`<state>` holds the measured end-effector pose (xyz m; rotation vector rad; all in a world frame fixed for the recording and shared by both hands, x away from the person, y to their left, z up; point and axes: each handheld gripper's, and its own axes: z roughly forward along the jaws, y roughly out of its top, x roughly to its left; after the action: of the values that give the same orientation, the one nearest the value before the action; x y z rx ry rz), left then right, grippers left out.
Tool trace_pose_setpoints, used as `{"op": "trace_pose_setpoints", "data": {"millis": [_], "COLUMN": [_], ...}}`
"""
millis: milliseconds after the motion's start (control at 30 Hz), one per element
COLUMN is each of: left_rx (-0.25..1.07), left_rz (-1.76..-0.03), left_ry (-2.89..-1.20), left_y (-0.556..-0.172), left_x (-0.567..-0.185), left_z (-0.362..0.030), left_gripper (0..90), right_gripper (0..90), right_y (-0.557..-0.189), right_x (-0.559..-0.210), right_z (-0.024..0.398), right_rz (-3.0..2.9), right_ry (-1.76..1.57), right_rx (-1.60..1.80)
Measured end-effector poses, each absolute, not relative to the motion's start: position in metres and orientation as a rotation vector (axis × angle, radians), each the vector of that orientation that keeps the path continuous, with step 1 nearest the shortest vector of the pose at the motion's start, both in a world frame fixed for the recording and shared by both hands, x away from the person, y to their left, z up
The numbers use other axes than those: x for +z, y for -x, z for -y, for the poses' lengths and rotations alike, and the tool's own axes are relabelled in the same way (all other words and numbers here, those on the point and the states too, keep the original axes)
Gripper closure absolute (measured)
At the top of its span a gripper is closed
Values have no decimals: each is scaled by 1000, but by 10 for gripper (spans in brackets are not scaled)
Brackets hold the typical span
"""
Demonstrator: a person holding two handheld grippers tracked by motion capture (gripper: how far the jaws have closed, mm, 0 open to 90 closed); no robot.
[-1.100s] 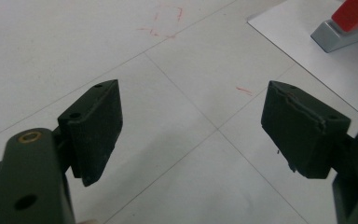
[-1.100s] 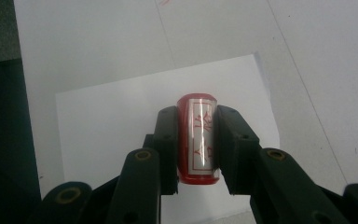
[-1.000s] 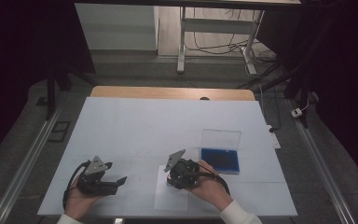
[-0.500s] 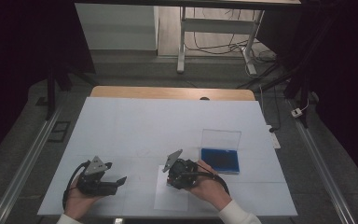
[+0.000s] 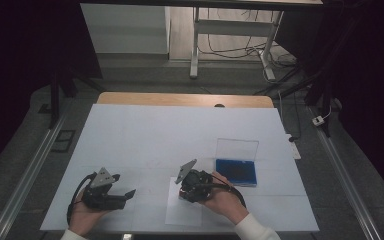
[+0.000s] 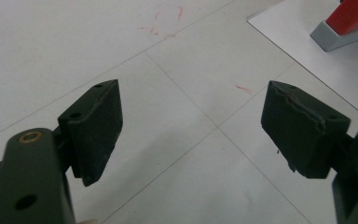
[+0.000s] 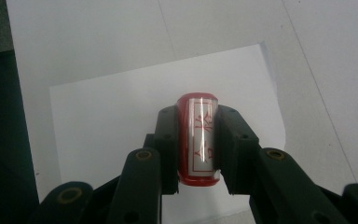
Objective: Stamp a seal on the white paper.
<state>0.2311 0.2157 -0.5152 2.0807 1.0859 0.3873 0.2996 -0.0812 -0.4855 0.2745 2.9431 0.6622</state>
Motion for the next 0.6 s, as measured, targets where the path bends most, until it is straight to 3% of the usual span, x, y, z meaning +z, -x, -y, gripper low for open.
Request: {"op": "trace_pose_setpoints", "data": {"millis": [600], "left_rx": [393], "left_rz": [-1084], "left_ry": [-2092], "left_y": [-232], "left_x": [-516], "left_z": [-214], "left_gripper": [212], "right_gripper": [707], "right_y": [-300], "right_x": [-486], "right_z": [83], "right_rz": [-2938], "right_ry": [-246], "right_rx": [664]}}
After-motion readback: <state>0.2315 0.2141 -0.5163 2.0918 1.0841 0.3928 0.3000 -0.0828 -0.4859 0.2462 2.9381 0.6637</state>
